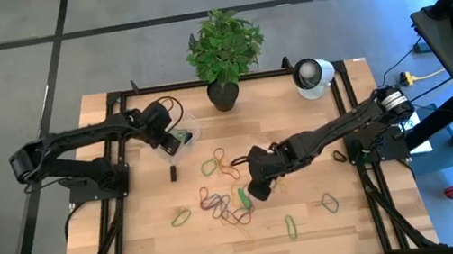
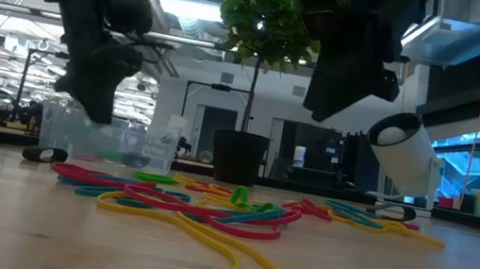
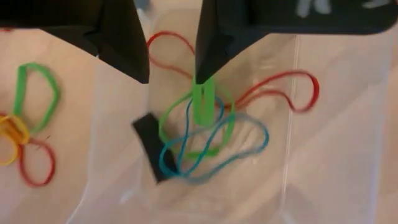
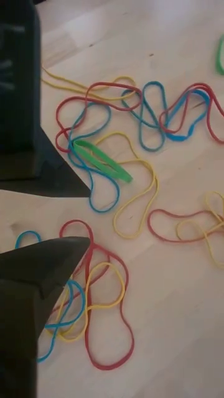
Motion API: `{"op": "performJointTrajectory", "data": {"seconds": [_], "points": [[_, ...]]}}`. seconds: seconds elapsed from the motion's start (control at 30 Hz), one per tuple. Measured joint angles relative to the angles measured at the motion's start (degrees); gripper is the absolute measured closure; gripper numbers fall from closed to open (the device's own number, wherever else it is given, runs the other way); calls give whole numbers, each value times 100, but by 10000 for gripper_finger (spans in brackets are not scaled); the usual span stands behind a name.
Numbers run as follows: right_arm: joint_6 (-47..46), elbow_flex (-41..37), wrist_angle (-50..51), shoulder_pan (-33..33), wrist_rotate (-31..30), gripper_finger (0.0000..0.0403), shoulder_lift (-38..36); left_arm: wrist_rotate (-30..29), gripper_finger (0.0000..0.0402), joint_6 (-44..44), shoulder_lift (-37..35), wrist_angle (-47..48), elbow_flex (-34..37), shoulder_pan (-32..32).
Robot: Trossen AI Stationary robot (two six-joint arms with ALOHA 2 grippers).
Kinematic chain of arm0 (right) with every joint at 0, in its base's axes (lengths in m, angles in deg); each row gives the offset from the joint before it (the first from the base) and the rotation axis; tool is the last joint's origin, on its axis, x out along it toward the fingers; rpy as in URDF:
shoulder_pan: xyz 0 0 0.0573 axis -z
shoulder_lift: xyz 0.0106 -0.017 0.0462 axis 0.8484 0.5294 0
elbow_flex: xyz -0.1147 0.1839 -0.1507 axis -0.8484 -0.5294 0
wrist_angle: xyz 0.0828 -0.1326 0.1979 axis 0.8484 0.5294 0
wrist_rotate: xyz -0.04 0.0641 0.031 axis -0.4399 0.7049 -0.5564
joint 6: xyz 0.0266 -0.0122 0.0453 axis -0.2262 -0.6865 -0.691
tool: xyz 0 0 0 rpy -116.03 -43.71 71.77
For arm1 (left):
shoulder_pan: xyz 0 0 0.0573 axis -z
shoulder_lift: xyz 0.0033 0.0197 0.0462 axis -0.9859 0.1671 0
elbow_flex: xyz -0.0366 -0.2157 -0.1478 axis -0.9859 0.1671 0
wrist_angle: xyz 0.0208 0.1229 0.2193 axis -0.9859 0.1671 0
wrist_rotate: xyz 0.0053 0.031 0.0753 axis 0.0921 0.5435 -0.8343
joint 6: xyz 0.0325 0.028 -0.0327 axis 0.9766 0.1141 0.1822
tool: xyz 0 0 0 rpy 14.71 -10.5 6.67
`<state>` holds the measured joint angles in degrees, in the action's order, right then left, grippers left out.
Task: Pick and place rubber bands into bin
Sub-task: Put the black rubber band into the transparent bin
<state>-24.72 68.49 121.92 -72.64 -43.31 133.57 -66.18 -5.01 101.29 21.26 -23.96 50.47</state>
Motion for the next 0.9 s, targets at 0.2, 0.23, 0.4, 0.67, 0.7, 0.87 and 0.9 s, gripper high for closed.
{"op": "performJointTrajectory", "data": {"seconds": [0.2,0.23,0.4,0.67,0.7,0.87,0.9], "points": [[204,0,17,-29,-93,288,0,-90,267,186,-169,-12,-479,26],[269,0,54,-47,-95,290,-1,-106,271,169,-207,12,-565,47],[275,-254,374,-301,-153,323,-366,-163,307,51,-402,207,-1082,369],[-197,-2647,-1379,-741,-245,395,-2244,-1191,395,351,-457,1080,-2014,1684],[-192,-2953,-1609,-785,-237,392,-2506,-1312,397,355,-453,1066,-2092,1891],[-200,-3951,-1998,-862,-243,383,-3642,-1779,400,259,-375,1072,-2307,2915],[-196,-4077,-2004,-862,-246,383,-3805,-1872,399,154,-361,1096,-2327,3118]]}}
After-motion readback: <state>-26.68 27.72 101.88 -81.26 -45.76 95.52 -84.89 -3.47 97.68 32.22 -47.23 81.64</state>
